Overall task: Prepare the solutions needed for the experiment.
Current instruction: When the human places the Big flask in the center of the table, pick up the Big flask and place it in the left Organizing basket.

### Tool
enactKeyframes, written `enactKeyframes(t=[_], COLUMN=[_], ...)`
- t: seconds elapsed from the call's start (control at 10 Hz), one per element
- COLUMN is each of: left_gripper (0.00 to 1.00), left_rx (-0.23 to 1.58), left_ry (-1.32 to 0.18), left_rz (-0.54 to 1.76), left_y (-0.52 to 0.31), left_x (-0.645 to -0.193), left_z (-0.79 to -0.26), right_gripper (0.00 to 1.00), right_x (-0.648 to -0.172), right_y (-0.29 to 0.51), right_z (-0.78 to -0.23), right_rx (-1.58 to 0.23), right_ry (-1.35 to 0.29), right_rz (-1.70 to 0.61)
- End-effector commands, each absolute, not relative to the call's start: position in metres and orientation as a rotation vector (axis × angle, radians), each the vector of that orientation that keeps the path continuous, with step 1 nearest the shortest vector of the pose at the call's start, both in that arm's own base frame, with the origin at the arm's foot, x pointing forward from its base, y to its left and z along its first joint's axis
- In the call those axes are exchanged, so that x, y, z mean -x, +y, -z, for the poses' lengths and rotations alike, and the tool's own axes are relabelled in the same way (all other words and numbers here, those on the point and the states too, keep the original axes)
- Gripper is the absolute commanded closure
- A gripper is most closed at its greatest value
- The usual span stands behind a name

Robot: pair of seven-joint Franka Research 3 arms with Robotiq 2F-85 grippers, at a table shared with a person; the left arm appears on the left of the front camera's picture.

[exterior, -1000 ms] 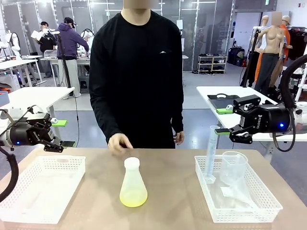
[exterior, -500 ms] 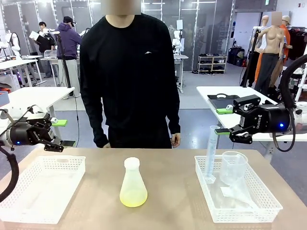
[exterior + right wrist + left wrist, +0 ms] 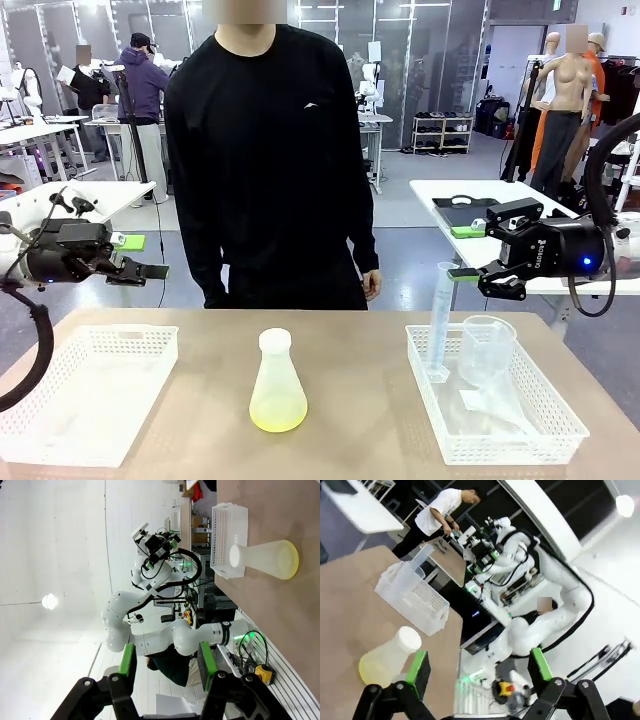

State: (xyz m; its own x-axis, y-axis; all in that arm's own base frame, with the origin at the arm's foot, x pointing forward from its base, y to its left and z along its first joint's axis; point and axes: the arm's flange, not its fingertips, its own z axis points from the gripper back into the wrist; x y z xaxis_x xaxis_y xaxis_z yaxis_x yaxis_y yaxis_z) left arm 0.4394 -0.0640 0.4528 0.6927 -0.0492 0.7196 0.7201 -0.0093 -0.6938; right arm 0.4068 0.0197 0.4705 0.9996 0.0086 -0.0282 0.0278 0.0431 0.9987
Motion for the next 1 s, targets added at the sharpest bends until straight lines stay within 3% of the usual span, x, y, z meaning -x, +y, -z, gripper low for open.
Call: enactKeyframes(t=[0.0,0.2,0.3,0.4,0.8,0.9], left_gripper=[0.0,0.0,0.0,0.0,0.0,0.0], left_rx=[1.28,1.172,1.123,1.248,1.217,1.072], left_ry=[-0.753,-0.912,-0.919,-0.837,-0.861,-0.978], left_rz=[0.833,1.024,1.04,0.955,0.979,1.248], left_y=[-0.071,-0.081,-0.084,-0.074,-0.075,-0.093], left_x=[-0.438,-0.441,-0.447,-0.44,-0.442,-0.461], left_z=[-0.45,-0.457,-0.459,-0.462,-0.459,-0.456], right_gripper=[0.37,0.37,0.37,0.37,0.37,0.37], right_x=[-0.406,-0.406,-0.406,-0.406,-0.406,-0.406], right_y=[0.019,0.019,0.019,0.019,0.019,0.019], right_z=[-0.471,-0.471,-0.471,-0.471,-0.471,-0.471], right_rx=[-1.531,-1.531,-1.531,-1.531,-1.531,-1.531], right_ry=[0.031,0.031,0.031,0.031,0.031,0.031], right_rz=[0.011,0.011,0.011,0.011,0.011,0.011])
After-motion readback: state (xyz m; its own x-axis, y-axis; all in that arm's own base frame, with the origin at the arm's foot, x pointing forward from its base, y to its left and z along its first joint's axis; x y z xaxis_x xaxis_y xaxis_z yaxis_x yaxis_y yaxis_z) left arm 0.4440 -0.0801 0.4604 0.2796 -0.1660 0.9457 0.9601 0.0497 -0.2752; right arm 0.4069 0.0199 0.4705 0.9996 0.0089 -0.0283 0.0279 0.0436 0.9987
